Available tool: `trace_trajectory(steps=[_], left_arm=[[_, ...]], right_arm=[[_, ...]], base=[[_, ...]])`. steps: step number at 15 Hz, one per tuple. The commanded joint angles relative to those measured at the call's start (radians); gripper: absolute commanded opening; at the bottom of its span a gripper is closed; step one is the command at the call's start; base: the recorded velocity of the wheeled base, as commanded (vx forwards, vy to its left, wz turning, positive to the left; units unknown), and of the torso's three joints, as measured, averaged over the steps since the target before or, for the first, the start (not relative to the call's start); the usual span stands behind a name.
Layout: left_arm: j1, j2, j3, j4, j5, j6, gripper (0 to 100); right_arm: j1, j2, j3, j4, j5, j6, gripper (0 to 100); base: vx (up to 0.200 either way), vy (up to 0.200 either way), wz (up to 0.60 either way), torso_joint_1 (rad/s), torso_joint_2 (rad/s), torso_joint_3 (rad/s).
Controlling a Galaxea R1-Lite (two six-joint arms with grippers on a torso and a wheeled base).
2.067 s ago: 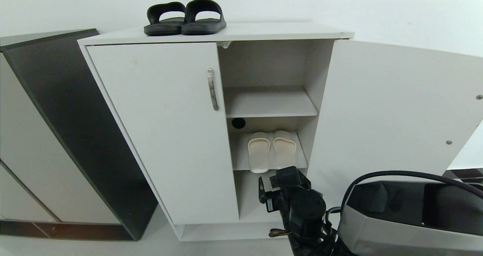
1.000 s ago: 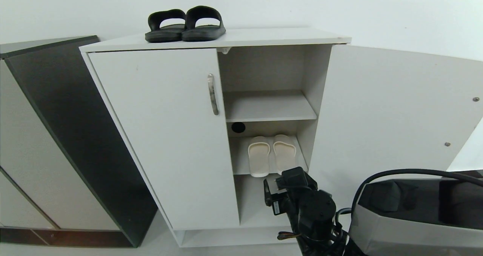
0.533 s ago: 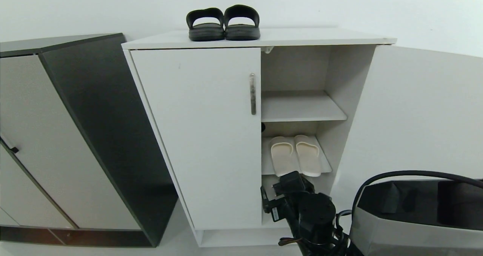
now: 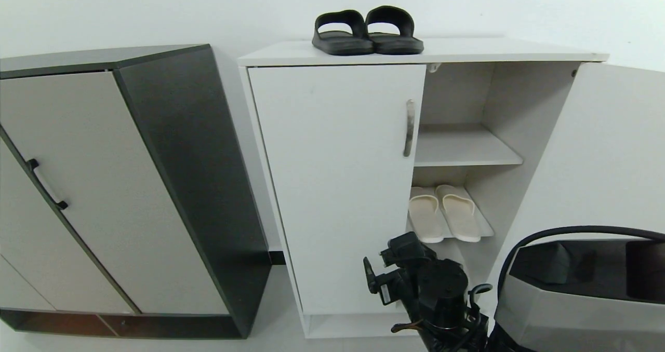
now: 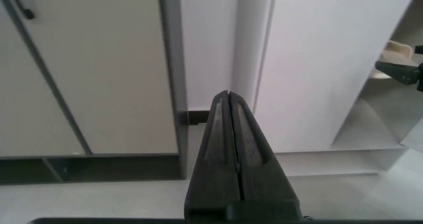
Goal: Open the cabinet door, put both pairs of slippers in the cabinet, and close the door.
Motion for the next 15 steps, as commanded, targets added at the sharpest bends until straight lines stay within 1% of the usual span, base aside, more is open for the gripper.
trace_trajectory(steps=[1,15], left_arm=[[0.000,0.001,0.000,0.000,0.000,-0.001,0],[0.000,0.001,0.000,0.000,0.002,-0.002,0]], right_arm=[[0.000,-0.003,0.000,0.001,0.000,0.000,100],[-0.006,0.012,-0.003,-0.026,0.012,-0.003,100]], base=[[0.000,0.000,0.00,0.000,0.00,0.000],[0.000,0.000,0.00,0.000,0.00,0.000]])
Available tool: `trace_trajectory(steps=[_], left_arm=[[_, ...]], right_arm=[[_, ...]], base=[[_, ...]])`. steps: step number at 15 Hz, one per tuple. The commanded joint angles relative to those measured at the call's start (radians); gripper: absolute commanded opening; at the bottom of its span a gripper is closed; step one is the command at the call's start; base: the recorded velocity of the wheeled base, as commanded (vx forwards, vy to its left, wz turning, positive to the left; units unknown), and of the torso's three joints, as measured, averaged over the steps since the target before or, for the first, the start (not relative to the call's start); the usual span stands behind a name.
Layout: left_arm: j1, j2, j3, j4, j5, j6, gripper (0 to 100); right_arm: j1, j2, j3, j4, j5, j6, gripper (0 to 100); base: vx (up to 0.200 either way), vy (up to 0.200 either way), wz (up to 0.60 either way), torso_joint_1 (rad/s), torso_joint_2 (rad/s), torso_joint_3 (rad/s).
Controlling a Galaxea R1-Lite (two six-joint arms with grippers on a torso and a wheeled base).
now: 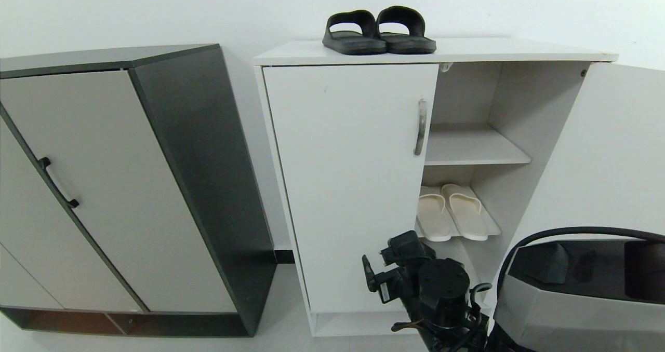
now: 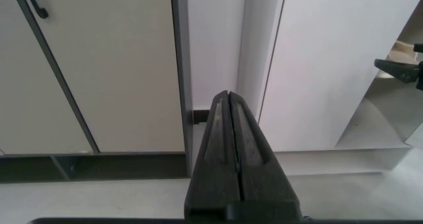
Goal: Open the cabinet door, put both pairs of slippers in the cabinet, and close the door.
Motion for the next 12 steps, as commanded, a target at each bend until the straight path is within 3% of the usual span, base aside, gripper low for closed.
trace_trajectory(steps=[1,6,12], left_arm=[[0.000,0.001,0.000,0.000,0.000,0.000,0],[0.000,0.000,0.000,0.000,0.000,0.000,0],[0.000,0.001,0.000,0.000,0.000,0.000,0]], right_arm=[[-0.002,0.015,0.000,-0.011,0.000,-0.003,100],[-0.004,0.020,0.001,-0.020,0.000,-0.005,100],[-0.002,0.022,0.001,-0.020,0.000,-0.005,100]], base=[[0.000,0.000,0.00,0.000,0.00,0.000],[0.000,0.000,0.00,0.015,-0.17,-0.243],[0.000,0.000,0.00,0.091,-0.51,-0.353]])
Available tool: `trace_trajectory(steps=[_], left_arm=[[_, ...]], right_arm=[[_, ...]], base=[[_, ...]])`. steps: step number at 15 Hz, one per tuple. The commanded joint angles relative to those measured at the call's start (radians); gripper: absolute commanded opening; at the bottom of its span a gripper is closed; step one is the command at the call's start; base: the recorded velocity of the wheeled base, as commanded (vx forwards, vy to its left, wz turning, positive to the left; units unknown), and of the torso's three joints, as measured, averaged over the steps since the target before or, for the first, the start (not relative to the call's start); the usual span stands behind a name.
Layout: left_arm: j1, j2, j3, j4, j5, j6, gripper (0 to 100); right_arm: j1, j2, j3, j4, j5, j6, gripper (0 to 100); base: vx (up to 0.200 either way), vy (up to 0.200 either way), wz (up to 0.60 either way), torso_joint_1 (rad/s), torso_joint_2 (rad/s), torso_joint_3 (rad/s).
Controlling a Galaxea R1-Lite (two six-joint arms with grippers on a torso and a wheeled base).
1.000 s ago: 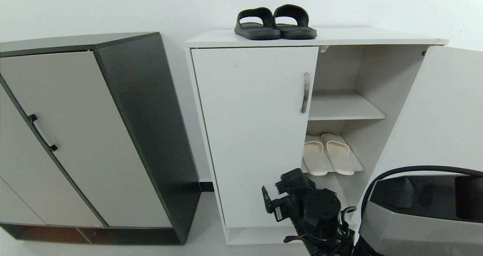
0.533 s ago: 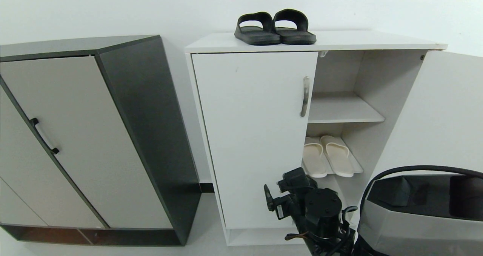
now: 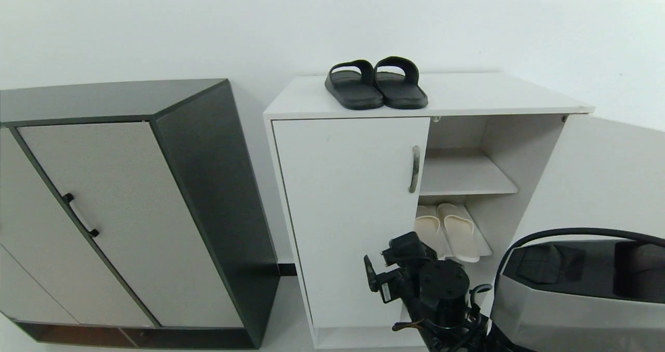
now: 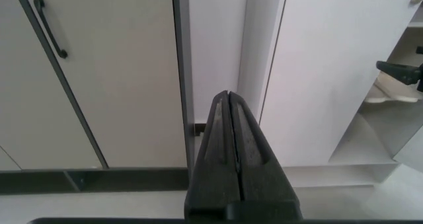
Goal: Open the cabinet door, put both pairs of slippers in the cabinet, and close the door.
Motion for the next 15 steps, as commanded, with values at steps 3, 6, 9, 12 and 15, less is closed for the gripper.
trace_trajectory(steps=[3,6,9,12,15], left_arm=[[0.000,0.000,0.000,0.000,0.000,0.000,0],[0.000,0.001,0.000,0.000,0.000,0.001,0],[0.000,0.001,0.000,0.000,0.000,0.000,0],[0.000,0.001,0.000,0.000,0.002,0.001,0],[0.000,0.001,0.000,0.000,0.000,0.001,0]], right_arm=[[0.000,0.004,0.000,0.000,0.000,0.000,100],[0.000,0.004,0.000,0.000,0.000,0.000,100],[0.000,0.005,0.001,0.000,-0.001,0.000,100],[-0.001,0.005,0.000,0.000,-0.001,0.000,100],[-0.001,0.005,0.001,0.000,-0.001,0.000,100]], base=[[0.000,0.000,0.00,0.134,-0.46,-0.326],[0.000,0.000,0.00,0.163,-0.48,-0.323],[0.000,0.000,0.00,0.180,-0.49,-0.316],[0.000,0.000,0.00,0.198,-0.50,-0.312],[0.000,0.000,0.00,0.217,-0.52,-0.313]])
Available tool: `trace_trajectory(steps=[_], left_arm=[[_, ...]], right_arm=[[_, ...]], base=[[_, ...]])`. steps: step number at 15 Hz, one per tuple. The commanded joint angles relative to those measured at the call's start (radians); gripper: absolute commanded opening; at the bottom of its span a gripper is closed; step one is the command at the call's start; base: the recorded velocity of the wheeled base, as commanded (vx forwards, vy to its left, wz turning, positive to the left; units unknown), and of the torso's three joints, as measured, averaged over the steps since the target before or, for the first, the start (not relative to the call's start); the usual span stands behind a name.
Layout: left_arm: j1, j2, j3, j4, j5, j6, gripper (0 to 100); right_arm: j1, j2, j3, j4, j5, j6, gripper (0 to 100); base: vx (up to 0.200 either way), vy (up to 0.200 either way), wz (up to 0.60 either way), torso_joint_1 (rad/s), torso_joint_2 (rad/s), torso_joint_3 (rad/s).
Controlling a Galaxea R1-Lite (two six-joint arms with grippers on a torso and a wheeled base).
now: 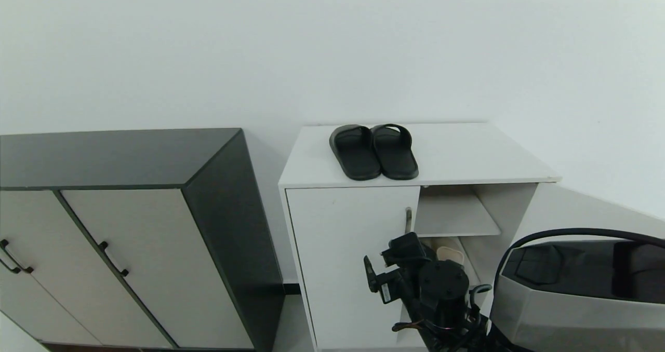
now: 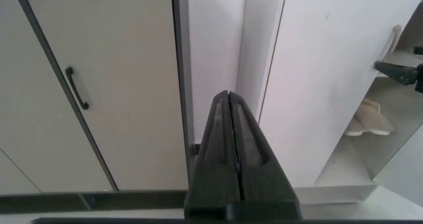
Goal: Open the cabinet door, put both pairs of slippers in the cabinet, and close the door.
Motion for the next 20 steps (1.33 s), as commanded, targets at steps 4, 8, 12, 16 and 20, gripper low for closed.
trace_trajectory(steps=[4,8,12,16,20], left_arm=[[0.000,0.001,0.000,0.000,0.000,0.000,0],[0.000,0.000,0.000,0.000,0.002,0.000,0],[0.000,0.001,0.000,0.000,0.000,0.000,0],[0.000,0.000,0.000,0.000,0.000,0.000,0],[0.000,0.001,0.000,0.000,0.000,0.000,0]], right_arm=[[-0.001,0.003,0.000,-0.001,0.000,0.000,100],[-0.004,0.011,0.000,-0.004,0.001,0.000,100],[-0.016,0.051,-0.010,-0.037,0.031,-0.033,100],[-0.010,-0.021,-0.013,-0.031,0.035,-0.060,100],[0.013,-0.193,-0.132,0.346,0.034,0.064,100]], base=[[0.000,0.000,0.00,0.234,-0.55,-0.318],[0.000,0.000,0.00,0.259,-0.59,-0.330],[0.000,0.000,0.00,0.119,-0.27,-0.143],[0.000,0.000,0.00,0.000,0.00,0.000],[0.000,0.000,0.00,0.000,0.00,0.000]])
